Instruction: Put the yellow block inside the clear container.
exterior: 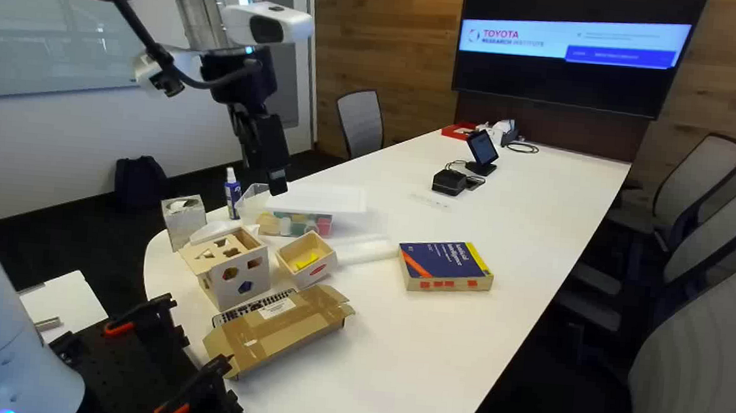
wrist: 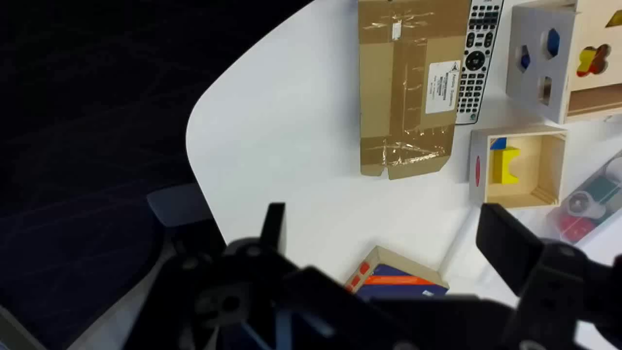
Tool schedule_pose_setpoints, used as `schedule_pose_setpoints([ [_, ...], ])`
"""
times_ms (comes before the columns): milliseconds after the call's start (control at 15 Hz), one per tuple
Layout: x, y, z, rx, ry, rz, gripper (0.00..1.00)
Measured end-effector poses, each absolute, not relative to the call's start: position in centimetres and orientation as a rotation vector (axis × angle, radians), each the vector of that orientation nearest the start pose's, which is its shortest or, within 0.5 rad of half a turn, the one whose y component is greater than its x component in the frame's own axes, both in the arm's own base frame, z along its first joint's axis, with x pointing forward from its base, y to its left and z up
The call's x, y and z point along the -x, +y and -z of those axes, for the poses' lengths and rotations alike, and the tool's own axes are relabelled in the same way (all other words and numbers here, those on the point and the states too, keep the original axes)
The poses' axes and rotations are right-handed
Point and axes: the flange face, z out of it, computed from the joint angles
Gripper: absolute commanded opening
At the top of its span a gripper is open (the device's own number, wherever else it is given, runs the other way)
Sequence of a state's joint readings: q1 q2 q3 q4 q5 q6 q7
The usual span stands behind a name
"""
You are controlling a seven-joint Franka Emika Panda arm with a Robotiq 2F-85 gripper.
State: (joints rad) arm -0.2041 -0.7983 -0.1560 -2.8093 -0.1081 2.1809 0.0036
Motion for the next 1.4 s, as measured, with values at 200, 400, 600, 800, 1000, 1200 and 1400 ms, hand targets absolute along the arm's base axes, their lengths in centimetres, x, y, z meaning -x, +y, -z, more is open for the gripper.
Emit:
schedule_pose_setpoints([
  [200, -29.9, -11.1, -42.4, 3.111, 0.420, 0.238, 1.00],
  [400, -31.6, -9.9, -43.3, 3.133, 0.369, 0.268, 1.00],
  [600, -35.2, -6.0, -43.8, 3.174, 0.253, 0.319, 1.00],
  [800, -39.5, -0.7, -42.9, 3.194, 0.133, 0.354, 1.00],
  [1000, -43.7, 4.2, -39.9, 3.194, 0.053, 0.325, 1.00],
  [1200, -47.1, 8.3, -35.9, 3.182, 0.060, 0.260, 1.00],
  [1400, -49.7, 11.1, -31.6, 3.161, 0.117, 0.166, 1.00],
])
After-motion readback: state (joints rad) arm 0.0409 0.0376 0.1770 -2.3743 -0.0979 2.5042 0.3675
